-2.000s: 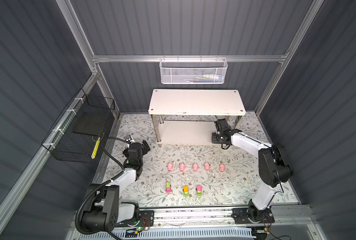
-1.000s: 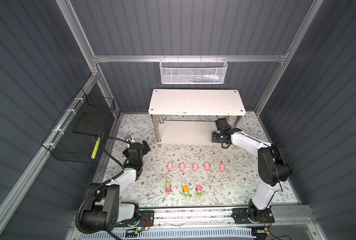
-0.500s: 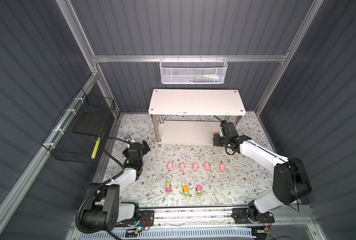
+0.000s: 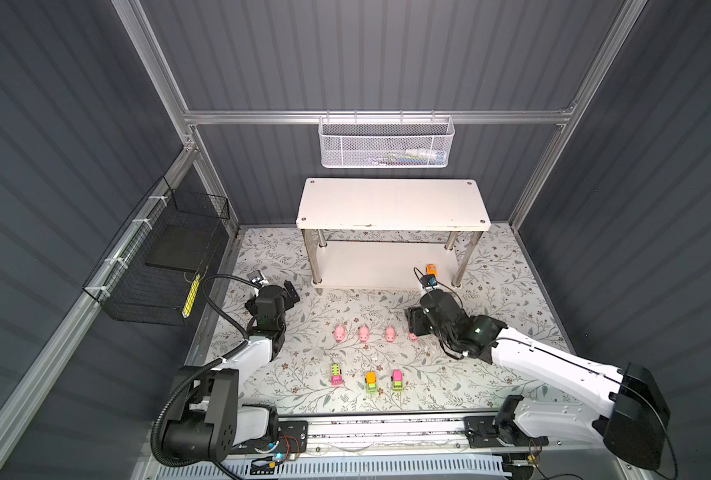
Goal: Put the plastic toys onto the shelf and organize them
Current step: 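Move the right gripper back over the pink-and-green toy car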
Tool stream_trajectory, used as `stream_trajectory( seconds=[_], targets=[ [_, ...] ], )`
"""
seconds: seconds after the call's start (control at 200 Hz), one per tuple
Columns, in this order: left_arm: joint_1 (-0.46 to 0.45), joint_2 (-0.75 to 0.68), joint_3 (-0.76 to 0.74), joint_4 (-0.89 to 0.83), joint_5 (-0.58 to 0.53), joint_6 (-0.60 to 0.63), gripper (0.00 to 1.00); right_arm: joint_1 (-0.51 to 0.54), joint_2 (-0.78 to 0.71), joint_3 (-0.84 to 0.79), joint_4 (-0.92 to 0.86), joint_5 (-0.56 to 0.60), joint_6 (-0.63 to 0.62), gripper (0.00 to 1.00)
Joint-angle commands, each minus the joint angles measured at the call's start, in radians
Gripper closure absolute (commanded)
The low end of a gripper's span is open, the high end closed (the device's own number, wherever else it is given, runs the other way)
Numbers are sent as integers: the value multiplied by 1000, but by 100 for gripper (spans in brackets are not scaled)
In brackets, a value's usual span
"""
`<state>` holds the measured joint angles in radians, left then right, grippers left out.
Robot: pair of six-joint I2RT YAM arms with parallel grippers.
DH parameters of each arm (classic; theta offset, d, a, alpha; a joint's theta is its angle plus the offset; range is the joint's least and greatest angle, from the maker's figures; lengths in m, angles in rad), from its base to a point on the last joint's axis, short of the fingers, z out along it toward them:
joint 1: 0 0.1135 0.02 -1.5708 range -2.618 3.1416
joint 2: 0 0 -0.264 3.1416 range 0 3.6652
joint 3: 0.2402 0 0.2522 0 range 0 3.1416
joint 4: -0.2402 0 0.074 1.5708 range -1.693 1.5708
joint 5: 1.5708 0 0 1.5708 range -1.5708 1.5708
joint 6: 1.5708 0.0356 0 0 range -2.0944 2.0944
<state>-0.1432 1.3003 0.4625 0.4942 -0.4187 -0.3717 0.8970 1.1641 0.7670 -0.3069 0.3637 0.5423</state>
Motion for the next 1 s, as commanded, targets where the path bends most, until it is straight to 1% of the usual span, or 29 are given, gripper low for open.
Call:
stream_trajectory(
  seconds=[0.0,0.14,0.315,0.45,0.695,0.99],
  targets=[
    [-3,4,-8,13,-5,-16,0,86,-17,-37,-72,103,141,34],
    [-4,-7,-21,21,-3,-29,0,183,30,24,-245,128,246,32],
    [-6,-22,-25,16,13,-41,0,245,89,87,-376,40,351,31],
    [-6,-37,-35,17,17,-49,0,298,130,109,-411,-13,397,30],
    [-6,-52,-54,23,20,-55,0,330,247,166,-402,-127,327,31],
    [-6,-57,-58,23,11,-50,0,327,285,148,-359,-233,289,30]
  ],
)
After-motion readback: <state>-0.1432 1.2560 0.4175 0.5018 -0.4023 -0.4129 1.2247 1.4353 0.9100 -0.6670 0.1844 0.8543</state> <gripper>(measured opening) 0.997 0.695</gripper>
